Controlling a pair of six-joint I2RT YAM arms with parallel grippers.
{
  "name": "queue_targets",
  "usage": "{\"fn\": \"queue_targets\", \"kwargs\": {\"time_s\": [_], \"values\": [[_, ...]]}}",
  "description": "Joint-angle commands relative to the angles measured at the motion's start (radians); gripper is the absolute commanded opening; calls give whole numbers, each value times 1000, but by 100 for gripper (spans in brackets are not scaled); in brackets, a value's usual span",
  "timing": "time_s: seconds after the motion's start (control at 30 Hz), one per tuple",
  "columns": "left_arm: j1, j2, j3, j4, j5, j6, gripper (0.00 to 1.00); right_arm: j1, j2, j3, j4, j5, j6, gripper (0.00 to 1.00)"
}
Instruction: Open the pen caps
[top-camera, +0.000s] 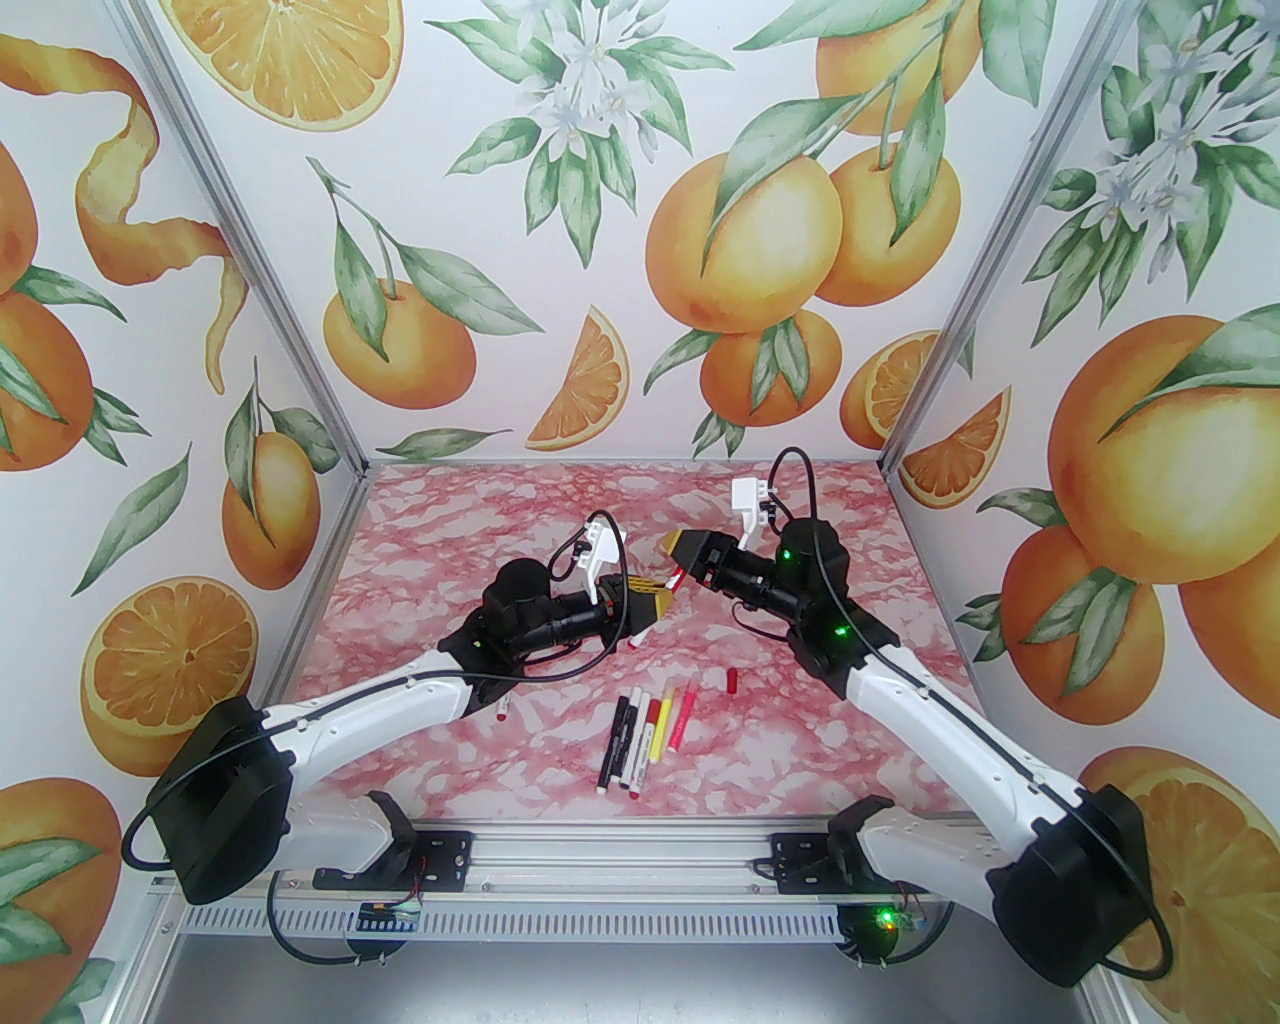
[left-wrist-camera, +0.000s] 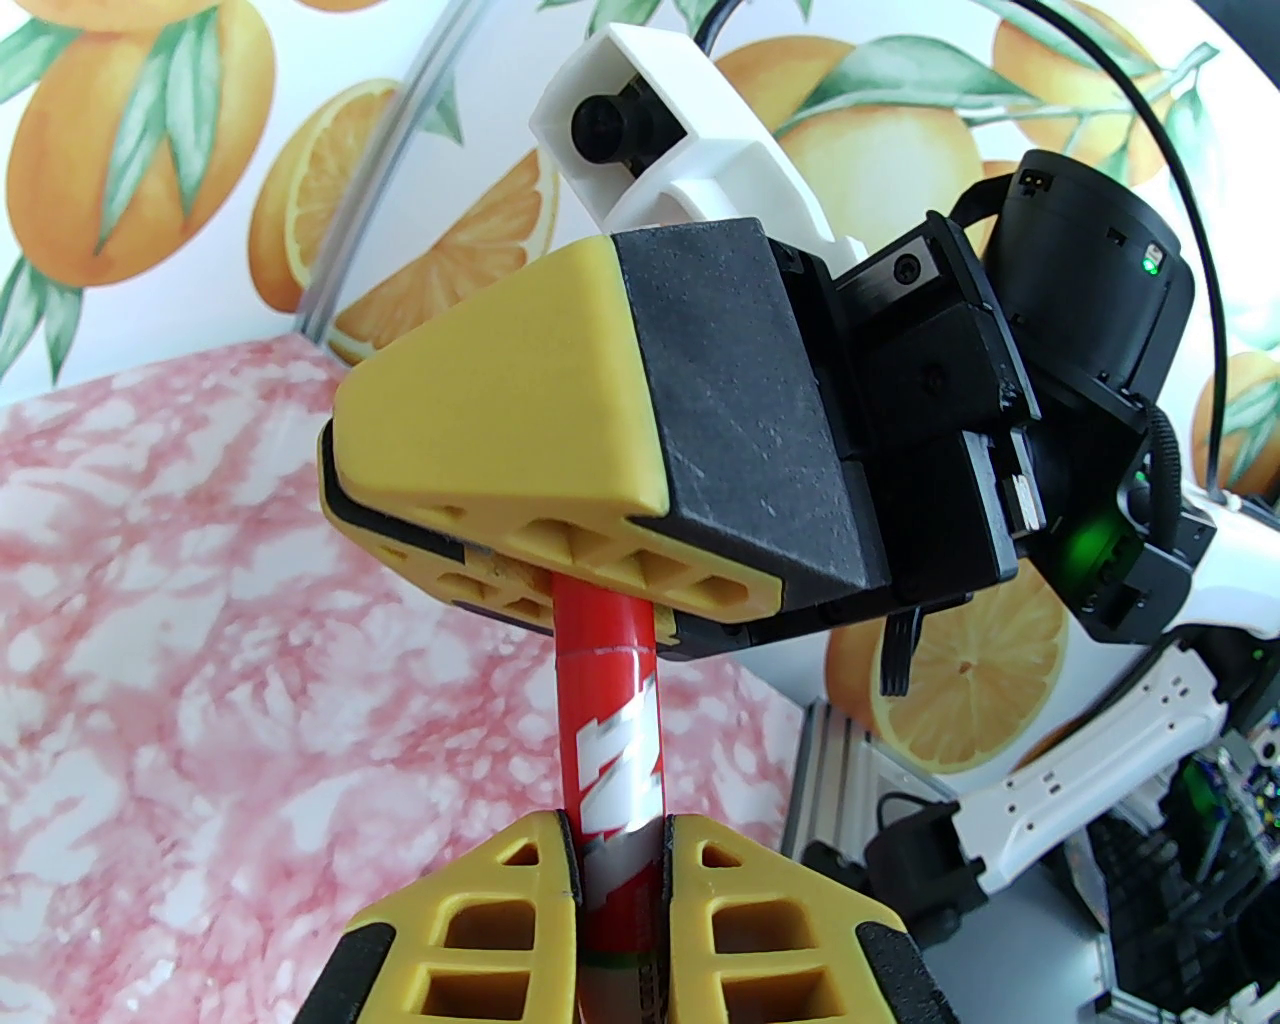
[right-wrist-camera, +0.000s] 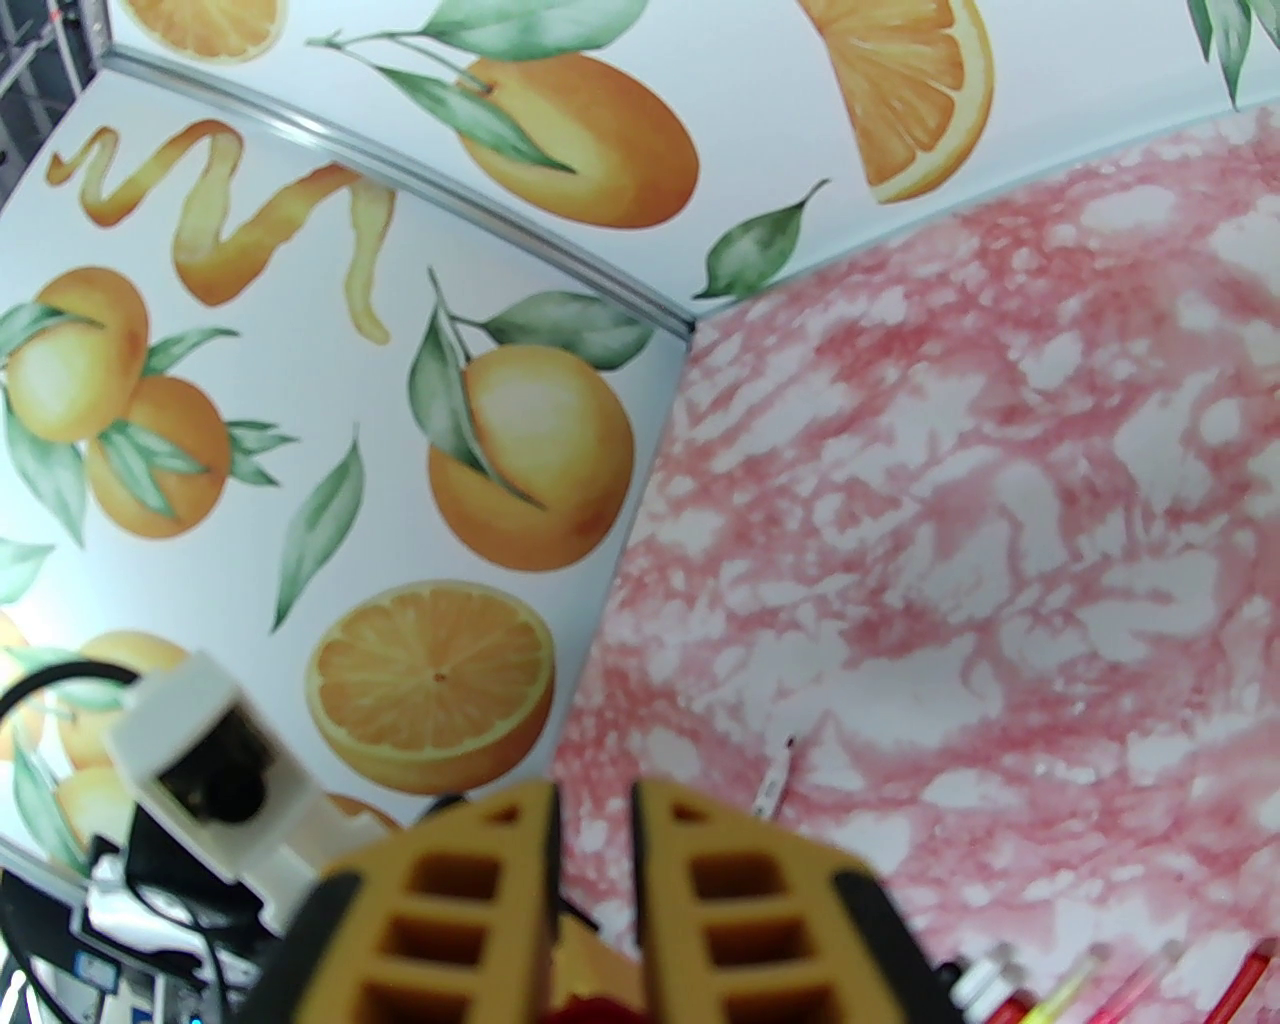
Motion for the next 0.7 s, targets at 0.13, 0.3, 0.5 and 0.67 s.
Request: {"fn": "queue_targets", "kwargs": {"time_s": [0.13,0.3,0.5,0.67], "values": [[-55,10,-88,-298,205,1,0,-142,-11,101,396,269,36,0],[-36,-39,60,-391,125,31,0,-102,-3,96,315,209,11,0],[-4,-94,163,-517,132,80,30,-79,-34,50,257,196,-37,0],[51,-160,131,-544,188,82,49,-75,-65,20,197,192,-74,0]]}}
